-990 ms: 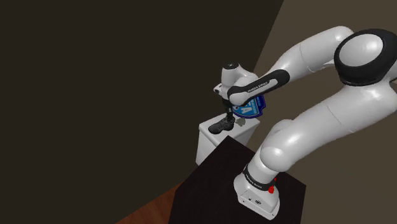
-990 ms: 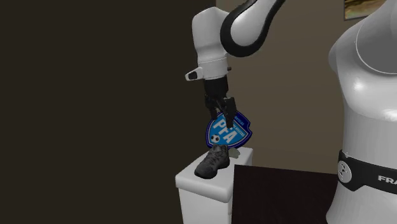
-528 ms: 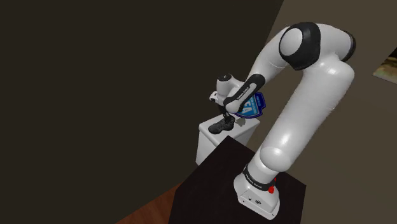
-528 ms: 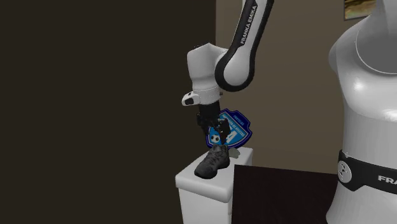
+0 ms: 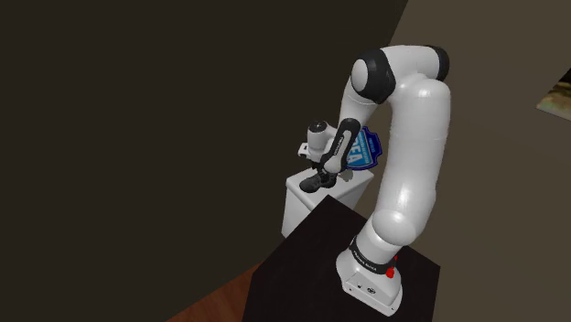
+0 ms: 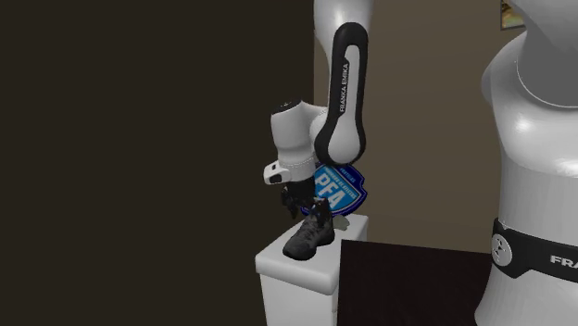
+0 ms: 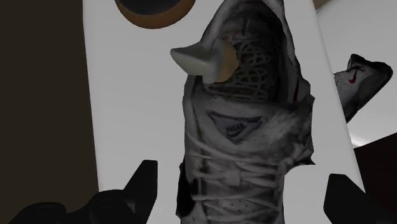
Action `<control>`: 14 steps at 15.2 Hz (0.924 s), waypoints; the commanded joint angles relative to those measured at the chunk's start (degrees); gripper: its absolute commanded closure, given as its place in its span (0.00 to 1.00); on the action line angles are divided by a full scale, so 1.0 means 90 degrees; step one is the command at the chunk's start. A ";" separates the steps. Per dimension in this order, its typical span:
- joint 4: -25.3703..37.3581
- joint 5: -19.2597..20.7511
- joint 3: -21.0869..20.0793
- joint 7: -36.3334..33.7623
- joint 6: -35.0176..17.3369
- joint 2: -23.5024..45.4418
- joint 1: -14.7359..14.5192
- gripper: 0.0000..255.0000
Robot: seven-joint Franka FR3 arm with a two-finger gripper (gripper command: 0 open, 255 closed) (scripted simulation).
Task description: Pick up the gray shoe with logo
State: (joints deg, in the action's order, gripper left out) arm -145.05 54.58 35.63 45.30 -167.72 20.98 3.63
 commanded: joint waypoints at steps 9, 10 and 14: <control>0.0236 0.0160 0.0059 -0.0399 -0.0494 0.0719 -0.0056 1.00; 0.0236 0.0159 0.0059 -0.0397 -0.0493 0.0719 -0.0055 1.00; 0.0236 0.0157 0.0057 -0.0397 -0.0490 0.0717 -0.0056 1.00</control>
State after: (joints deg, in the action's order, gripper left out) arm -142.98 56.00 36.16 41.71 -172.10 27.34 3.10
